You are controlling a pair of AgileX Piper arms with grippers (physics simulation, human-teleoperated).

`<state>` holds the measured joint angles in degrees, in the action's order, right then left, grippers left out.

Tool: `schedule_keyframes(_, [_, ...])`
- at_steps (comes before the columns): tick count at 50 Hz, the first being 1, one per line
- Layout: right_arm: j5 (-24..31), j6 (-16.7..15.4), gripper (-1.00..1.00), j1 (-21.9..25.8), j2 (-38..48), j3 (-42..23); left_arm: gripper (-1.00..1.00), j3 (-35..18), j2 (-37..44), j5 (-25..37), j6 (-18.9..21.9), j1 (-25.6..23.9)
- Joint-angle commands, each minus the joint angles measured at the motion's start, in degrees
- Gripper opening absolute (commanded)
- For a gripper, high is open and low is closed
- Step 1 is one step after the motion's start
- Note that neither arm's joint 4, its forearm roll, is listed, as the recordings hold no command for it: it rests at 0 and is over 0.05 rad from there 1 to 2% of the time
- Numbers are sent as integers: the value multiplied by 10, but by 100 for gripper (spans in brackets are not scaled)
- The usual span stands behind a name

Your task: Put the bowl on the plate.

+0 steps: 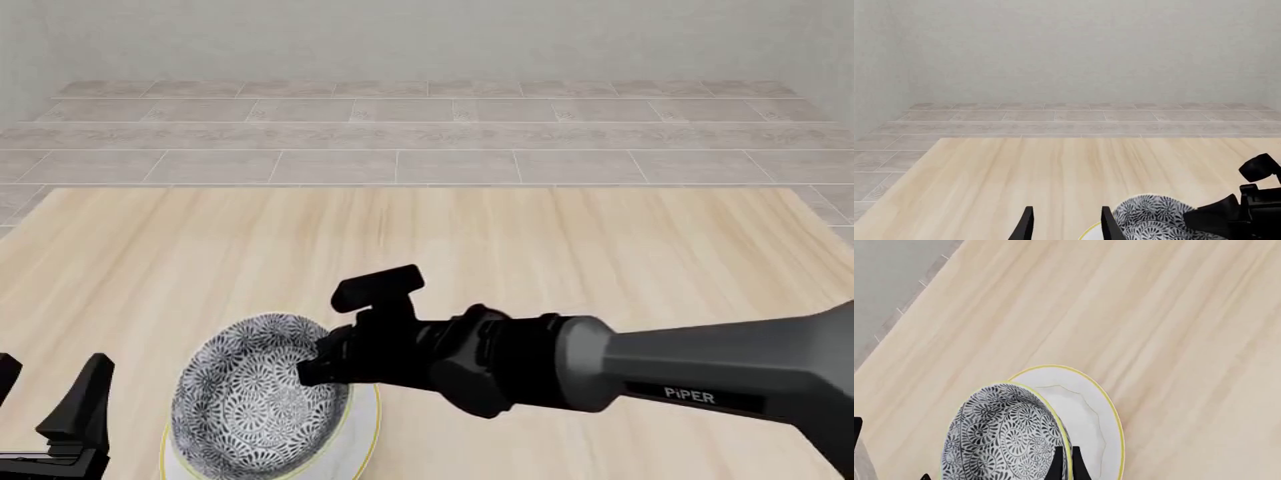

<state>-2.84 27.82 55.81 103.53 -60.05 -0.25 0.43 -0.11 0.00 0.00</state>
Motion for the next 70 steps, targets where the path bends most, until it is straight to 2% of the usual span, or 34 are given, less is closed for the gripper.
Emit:
schedule_keyframes(1, [-2,2,-100,1,4,-6,100,0,0,0,0,0])
schedule_keyframes(21, [-2,-4,-100,-2,20,-13,100,0,0,0,0,0])
schedule_keyframes(49, [-13,4,-100,3,33,-10,100,0,0,0,0,0])
schedule_keyframes(53, [-17,13,-100,4,38,-6,100,0,0,0,0,0])
schedule_keyframes(70, [-19,12,-100,0,39,-3,100,0,0,0,0,0])
